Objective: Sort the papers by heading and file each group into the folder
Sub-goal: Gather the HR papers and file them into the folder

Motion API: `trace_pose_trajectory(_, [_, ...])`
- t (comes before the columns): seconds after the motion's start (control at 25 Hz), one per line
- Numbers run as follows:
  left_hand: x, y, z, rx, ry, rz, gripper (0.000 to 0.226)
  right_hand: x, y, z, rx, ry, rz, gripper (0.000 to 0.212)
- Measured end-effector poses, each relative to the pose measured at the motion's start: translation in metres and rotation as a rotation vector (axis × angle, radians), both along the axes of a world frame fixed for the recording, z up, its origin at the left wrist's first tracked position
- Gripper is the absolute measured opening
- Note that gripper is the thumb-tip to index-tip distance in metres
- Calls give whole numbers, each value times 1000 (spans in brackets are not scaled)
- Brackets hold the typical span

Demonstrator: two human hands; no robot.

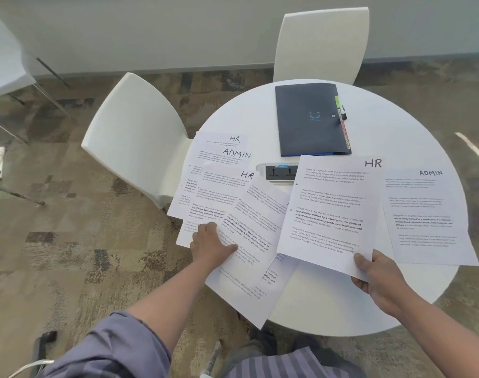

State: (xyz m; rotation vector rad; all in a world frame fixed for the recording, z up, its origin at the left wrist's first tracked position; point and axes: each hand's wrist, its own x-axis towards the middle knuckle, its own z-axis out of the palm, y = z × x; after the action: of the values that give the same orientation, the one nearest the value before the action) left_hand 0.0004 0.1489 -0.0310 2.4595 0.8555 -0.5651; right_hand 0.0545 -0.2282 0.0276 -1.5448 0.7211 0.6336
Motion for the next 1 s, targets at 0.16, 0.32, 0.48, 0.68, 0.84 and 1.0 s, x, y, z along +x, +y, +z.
trace_pose_trajectory(0.16, [44,-17,6,-24,-58,-110,99,-2,-10,-1,-17,1,-36,16])
trace_pose_trajectory(0.32, [98,-37,14,78,-34,-525,107,-7,-24,-2,-66,-6,-60,19])
trace_pose_trajectory(0.48, [150,-60,18,232,-35,-970,98,-11,-29,-1,-118,-25,-31,17])
trace_pose_trajectory(0.68, [191,-73,11,387,25,-1248,91,-13,-29,0,-134,-21,-10,18])
trace_pose_trajectory(0.84, [200,-75,4,440,23,-1314,81,-17,-31,1,-137,-10,-32,18])
trace_pose_trajectory(1.0, [206,-74,-1,422,32,-1319,94,-23,-34,3,-139,9,-37,19])
